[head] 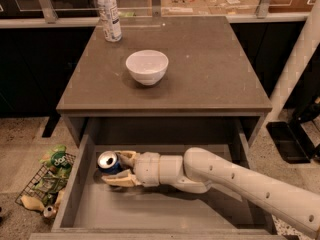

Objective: Place pepsi can into top drawer

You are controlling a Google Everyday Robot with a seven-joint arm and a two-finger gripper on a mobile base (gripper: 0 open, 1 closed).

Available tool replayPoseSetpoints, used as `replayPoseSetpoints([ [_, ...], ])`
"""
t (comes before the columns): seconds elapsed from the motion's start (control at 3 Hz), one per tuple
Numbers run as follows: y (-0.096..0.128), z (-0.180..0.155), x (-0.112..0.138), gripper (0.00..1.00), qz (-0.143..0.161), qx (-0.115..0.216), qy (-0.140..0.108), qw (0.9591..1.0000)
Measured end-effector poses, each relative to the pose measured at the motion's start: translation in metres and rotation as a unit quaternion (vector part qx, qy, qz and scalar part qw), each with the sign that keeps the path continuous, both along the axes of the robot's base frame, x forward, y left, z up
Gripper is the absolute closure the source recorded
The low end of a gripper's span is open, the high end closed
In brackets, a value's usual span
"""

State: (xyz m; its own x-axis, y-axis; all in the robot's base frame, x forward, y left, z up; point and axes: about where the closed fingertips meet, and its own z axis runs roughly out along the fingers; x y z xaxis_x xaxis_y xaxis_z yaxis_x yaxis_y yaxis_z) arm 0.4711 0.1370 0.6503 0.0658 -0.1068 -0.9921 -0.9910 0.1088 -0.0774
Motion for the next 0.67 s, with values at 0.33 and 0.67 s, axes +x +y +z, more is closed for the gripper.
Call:
replayPoseSetpoints([
  [0.33, 0.0021, 0.0006, -0.0011, 0.00, 0.002, 0.001, 0.000, 1.0000],
  [0.67, 0.0021, 0.0006, -0.0011, 0.00, 0.002, 0.001, 0.000, 1.0000],
])
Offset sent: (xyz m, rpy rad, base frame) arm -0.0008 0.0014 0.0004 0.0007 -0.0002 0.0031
